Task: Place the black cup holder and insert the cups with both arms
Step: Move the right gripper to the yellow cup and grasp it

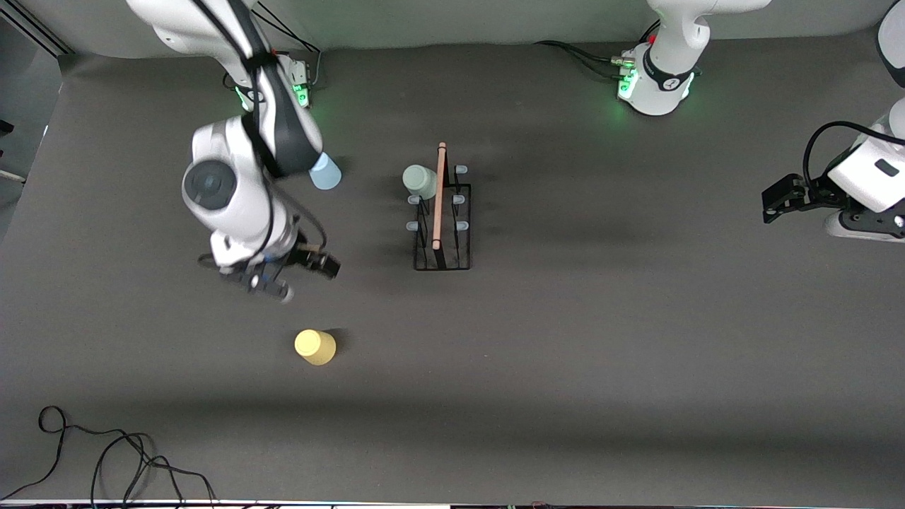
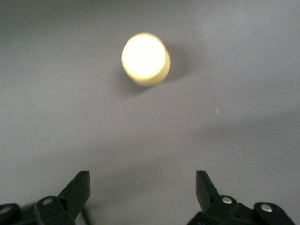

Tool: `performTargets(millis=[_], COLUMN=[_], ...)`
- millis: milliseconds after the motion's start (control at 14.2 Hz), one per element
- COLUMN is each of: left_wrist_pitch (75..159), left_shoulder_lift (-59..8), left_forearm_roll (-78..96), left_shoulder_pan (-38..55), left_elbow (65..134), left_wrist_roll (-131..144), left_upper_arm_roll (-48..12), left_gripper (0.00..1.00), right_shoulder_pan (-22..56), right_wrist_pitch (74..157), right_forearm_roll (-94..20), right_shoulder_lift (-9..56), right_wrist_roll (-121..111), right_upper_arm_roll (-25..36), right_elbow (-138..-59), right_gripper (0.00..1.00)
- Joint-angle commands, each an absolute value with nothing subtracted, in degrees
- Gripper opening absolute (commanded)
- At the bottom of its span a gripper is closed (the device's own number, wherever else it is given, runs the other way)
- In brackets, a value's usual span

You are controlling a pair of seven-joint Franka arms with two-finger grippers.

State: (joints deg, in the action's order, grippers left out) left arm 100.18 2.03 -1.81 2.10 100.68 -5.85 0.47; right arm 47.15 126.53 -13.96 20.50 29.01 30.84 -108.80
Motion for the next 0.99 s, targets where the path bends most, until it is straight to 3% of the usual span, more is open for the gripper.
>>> performTargets(millis=[0, 493, 915], left_wrist_pitch=[100.02, 99.14, 99.84], left_shoulder_lift=[2.02, 2.02, 1.85], left_forearm_roll=[-1.67, 0.97, 0.09], left_shoulder_pan=[2.55, 2.90, 2.90], left_elbow=[100.28, 99.76, 100.20], left_wrist_roll=[-6.59, -6.50, -6.33], left_upper_arm_roll=[1.05, 1.05, 1.05], left_gripper=[1.00, 0.98, 0.99], right_shoulder_pan=[43.95, 40.25, 38.32], right_wrist_pitch=[129.45, 132.45, 135.17], right_forearm_roll=[-20.02, -25.65, -26.37], right_shoulder_lift=[27.93, 39.98, 44.20], right_wrist_roll=[21.72, 20.48, 19.69], right_upper_arm_roll=[30.94, 30.41, 29.27], right_elbow=[-104.16, -92.92, -89.83], right_gripper=[1.00, 1.00, 1.00])
